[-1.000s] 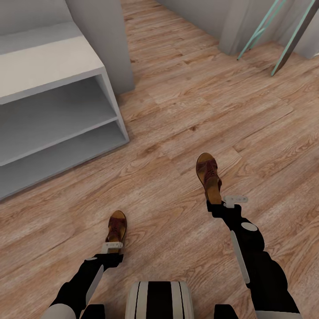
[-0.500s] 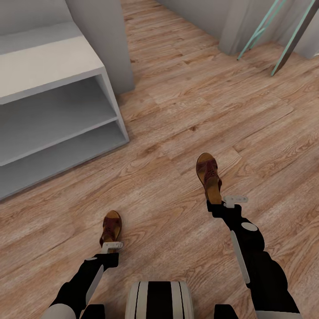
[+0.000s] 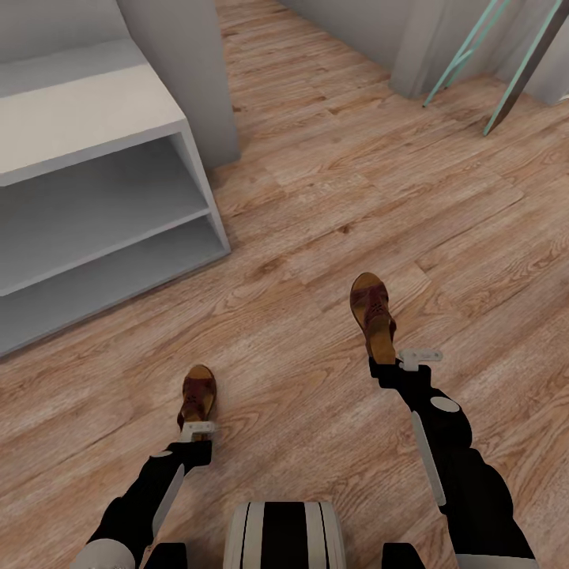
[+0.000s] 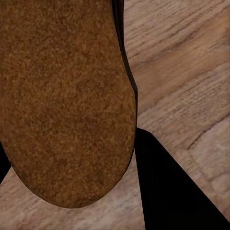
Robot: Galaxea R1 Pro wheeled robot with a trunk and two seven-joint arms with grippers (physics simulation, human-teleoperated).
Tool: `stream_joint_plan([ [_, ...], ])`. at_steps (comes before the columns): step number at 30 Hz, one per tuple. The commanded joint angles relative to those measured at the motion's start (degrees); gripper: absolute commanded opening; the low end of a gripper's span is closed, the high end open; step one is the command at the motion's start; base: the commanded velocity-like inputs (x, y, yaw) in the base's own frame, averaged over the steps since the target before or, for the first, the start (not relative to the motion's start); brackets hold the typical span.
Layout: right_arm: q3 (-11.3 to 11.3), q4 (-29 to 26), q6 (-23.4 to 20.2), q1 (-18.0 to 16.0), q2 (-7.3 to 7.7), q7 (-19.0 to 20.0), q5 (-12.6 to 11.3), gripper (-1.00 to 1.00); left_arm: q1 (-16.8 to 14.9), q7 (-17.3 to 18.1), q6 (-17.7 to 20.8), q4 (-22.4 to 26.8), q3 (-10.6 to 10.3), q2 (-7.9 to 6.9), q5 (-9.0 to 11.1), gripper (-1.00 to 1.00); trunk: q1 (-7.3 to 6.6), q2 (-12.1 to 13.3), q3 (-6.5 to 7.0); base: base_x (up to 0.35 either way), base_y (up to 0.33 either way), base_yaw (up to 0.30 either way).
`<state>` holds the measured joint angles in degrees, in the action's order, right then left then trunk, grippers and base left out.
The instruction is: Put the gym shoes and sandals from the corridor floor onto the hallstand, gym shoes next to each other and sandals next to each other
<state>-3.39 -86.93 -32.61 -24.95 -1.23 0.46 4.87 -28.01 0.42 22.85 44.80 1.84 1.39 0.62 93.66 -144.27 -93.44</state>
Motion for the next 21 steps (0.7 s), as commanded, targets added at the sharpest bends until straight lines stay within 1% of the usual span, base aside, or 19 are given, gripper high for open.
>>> stream_joint_plan([
  [1,-0.02,0.00,0.00,0.03,0.00,-0.02,-0.21,-1.00,0.06,0.11,0.02,1.72,0.01,0.00,-0.15,-1.00,0.00,0.00,0.00,0.000,0.000,0.000],
  [2,-0.02,0.00,0.00,0.04,0.00,0.00,-0.21,-1.00,0.08,0.11,0.01,2.63,0.01,0.01,-0.14,-1.00,0.00,0.00,0.00,0.000,0.000,0.000],
  [5,-0.03,0.00,0.00,0.09,0.00,0.03,-0.22,-1.00,0.16,0.11,0.04,7.64,0.02,0.01,-0.11,-1.00,0.00,0.00,0.00,0.000,0.000,0.000],
  [8,-0.04,0.00,0.00,0.14,0.00,0.02,-0.24,-1.00,0.21,0.05,0.01,9.49,0.01,-0.01,-0.18,-1.00,0.00,0.00,0.00,0.000,0.000,0.000],
  [21,-0.10,0.00,-0.12,0.25,0.00,0.04,-0.28,-1.00,0.24,0.02,0.10,10.63,0.01,-0.07,-0.24,-1.00,-0.33,0.18,2.88,0.000,0.000,0.000],
])
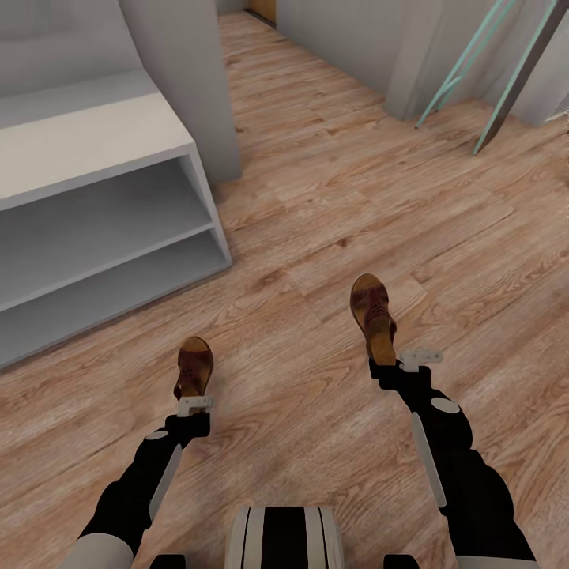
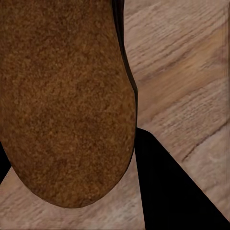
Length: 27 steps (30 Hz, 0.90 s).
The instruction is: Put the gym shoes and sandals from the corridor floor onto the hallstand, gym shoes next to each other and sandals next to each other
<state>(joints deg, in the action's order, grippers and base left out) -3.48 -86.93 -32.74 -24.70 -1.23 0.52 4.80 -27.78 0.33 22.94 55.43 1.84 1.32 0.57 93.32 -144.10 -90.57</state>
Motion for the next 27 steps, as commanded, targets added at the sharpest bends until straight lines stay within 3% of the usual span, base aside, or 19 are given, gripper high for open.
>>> stream_joint_plan([
  [1,-0.02,0.01,0.02,0.03,0.00,-0.01,-0.22,-1.00,0.00,0.11,0.09,0.01,-0.01,0.00,-0.15,-1.00,-0.02,0.02,0.23,0.000,0.000,0.000],
  [8,-0.03,0.06,0.04,0.31,-0.01,0.01,-0.23,-1.00,-0.07,0.05,1.49,0.03,-0.06,0.06,-0.25,-1.00,-0.20,0.11,1.78,0.000,0.000,0.000],
  [16,-0.03,0.13,0.27,0.27,-0.01,0.10,-0.23,-1.00,-0.10,0.04,11.24,0.03,-0.01,0.08,-0.30,-1.00,-0.41,0.22,3.55,0.000,0.000,0.000],
  [27,-0.07,0.55,0.80,0.26,-0.05,0.44,-0.36,-1.00,-0.14,0.02,15.35,0.03,0.00,0.08,-0.23,-1.00,-0.69,0.36,6.49,0.000,0.000,0.000],
])
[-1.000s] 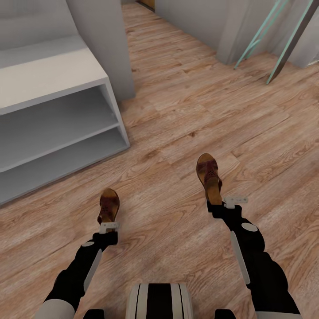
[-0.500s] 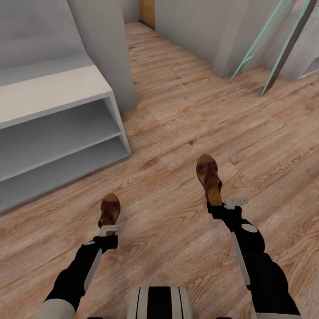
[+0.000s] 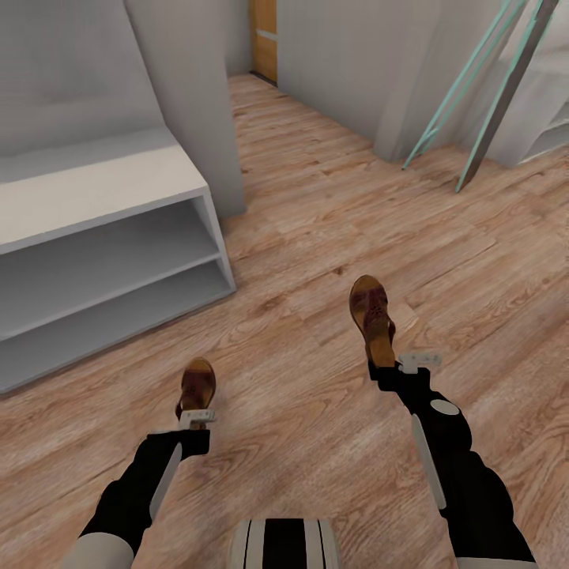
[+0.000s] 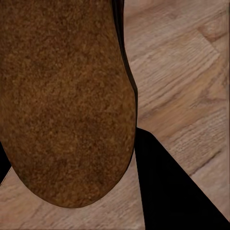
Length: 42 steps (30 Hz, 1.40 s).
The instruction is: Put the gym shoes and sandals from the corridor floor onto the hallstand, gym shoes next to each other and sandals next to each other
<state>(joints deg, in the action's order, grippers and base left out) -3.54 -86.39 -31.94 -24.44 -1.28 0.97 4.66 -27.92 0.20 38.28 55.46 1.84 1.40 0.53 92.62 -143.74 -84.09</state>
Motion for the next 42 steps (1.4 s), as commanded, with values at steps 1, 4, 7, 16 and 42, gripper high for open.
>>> stream_joint_plan([
  [1,-0.02,0.02,0.01,0.00,-0.01,-0.01,-0.20,-1.00,0.00,0.15,0.11,0.00,0.00,0.00,-0.18,-1.00,-0.02,0.02,0.32,0.000,0.000,0.000],
  [4,-0.04,0.09,0.03,0.00,0.00,-0.01,-0.20,-1.00,0.01,0.16,0.36,-0.04,0.00,0.00,-0.18,-1.00,-0.10,0.06,1.24,0.000,0.000,0.000],
  [7,-0.02,0.20,0.25,0.00,-0.03,-0.01,-0.18,-1.00,0.01,0.17,0.49,-0.06,0.00,0.00,-0.02,-1.00,-0.18,0.10,2.17,0.000,0.000,0.000],
  [16,0.01,0.31,0.47,0.00,0.01,0.07,-0.17,-1.00,-0.01,0.21,0.57,-0.09,0.04,0.00,0.13,-1.00,-0.41,0.22,4.49,0.000,0.000,0.000],
  [42,0.07,1.47,0.47,0.00,-0.04,-0.01,-0.09,-1.00,0.02,0.24,0.57,-0.08,0.18,-0.09,0.33,-1.00,-2.05,2.50,10.05,0.000,0.000,0.000],
])
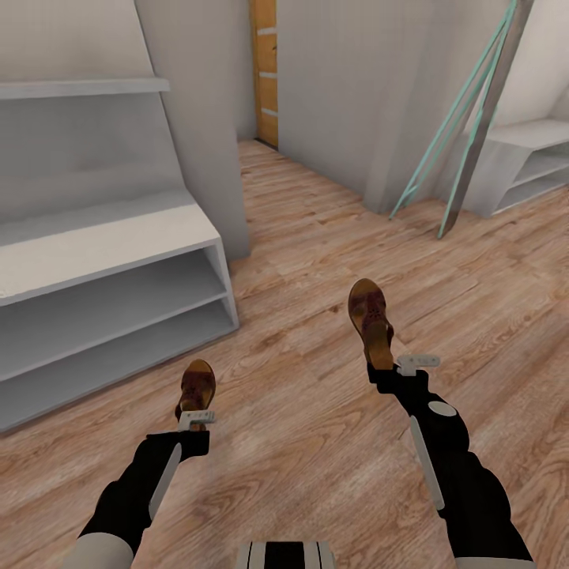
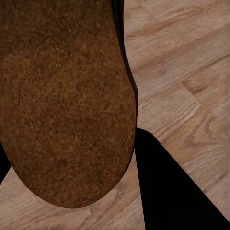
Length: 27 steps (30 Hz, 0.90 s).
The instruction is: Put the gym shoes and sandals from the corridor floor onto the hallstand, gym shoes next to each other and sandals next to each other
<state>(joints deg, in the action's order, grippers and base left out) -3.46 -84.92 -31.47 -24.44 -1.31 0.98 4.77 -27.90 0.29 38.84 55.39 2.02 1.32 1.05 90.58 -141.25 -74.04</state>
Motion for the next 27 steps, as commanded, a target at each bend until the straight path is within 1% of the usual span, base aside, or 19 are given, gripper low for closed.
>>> stream_joint_plan([
  [1,-0.01,0.03,0.00,0.00,0.00,-0.01,-0.22,-1.00,-0.02,0.15,0.02,-0.01,0.00,0.00,-0.18,-1.00,-0.23,0.42,0.18,0.000,0.000,0.000],
  [15,-0.05,0.15,0.00,0.00,0.04,-0.01,-0.29,-1.00,-0.04,0.15,0.03,0.04,-0.08,0.00,-0.25,-1.00,-3.30,6.03,2.70,0.000,0.000,0.000],
  [20,-0.05,0.11,0.00,0.00,0.08,-0.09,-0.01,-1.00,0.03,0.23,0.01,-0.01,0.06,0.00,-0.11,-1.00,-3.30,6.03,2.70,0.000,0.000,0.022],
  [27,-0.05,0.11,0.00,0.00,0.08,-0.25,-0.07,-1.00,0.00,0.24,0.01,0.00,0.06,0.00,-0.08,-1.00,-3.30,6.03,2.70,0.000,0.000,0.229],
])
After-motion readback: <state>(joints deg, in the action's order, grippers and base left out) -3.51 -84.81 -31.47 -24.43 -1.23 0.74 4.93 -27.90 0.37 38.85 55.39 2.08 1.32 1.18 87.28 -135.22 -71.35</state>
